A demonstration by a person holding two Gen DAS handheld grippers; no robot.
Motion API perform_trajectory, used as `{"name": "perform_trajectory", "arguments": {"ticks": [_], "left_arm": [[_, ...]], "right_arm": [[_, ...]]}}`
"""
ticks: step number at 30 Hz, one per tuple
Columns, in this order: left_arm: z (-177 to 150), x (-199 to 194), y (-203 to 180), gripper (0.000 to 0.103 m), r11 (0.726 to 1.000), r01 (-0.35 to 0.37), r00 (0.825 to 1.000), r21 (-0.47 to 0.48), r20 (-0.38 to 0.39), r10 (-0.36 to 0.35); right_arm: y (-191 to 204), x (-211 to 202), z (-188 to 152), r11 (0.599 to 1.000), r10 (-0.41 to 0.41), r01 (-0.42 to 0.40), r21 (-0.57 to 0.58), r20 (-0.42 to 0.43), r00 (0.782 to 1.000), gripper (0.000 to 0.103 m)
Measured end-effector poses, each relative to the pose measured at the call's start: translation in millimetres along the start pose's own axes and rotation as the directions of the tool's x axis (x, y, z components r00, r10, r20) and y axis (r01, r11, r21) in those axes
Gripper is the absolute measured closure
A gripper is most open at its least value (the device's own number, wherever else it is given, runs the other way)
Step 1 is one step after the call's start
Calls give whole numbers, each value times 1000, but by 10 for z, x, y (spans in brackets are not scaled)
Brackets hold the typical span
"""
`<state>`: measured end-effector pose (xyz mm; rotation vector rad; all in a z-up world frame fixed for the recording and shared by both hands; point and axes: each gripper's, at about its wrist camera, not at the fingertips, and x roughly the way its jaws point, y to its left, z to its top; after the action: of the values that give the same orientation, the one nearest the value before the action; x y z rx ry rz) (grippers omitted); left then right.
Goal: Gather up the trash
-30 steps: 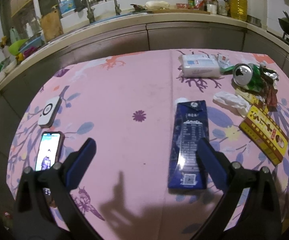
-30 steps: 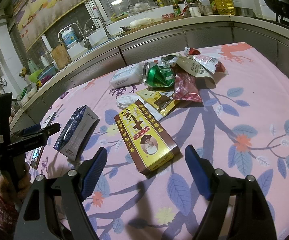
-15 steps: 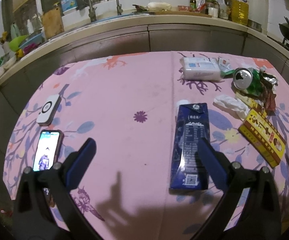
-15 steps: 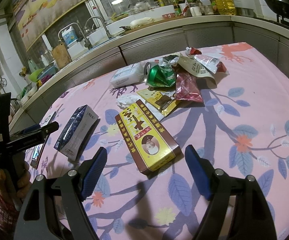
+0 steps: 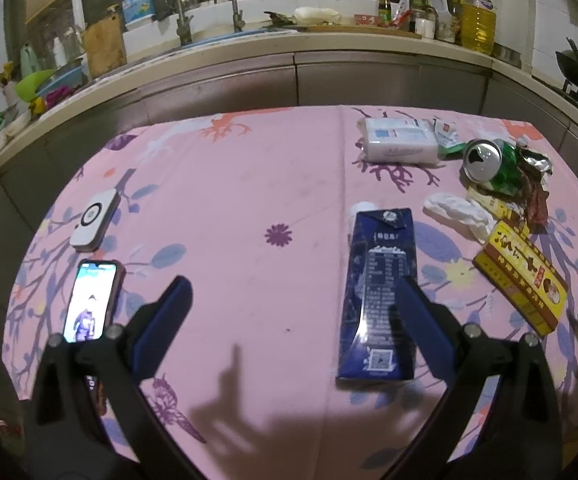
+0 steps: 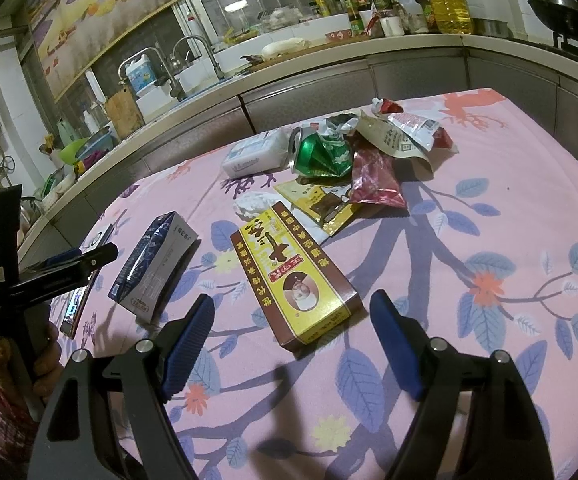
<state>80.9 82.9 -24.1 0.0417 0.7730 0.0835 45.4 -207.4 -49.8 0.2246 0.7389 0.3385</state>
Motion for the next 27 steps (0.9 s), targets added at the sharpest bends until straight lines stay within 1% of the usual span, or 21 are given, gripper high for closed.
{"name": "perform_trajectory", "arguments": {"ticks": [11,14,17,27], "left_arm": [[-14,37,36,6,1000,-19,1000,-3,-7,19],[-17,42,35,6,1000,-19,1000,-2,-8,19],[-19,43,38,6,1000,-20,1000,-2,-8,20],[-33,45,42,6,1000,-24,1000,-4,-7,24]], "right_arm": [[-3,-3,-9,1000,-5,5,-3,16,1000,26],[0,0,-15,1000,-10,10,-6,25,1000,21],[11,-5,-24,1000,-17,17,-16,36,999,18],[21,3,-26,999,-20,21,-24,35,999,17]]}}
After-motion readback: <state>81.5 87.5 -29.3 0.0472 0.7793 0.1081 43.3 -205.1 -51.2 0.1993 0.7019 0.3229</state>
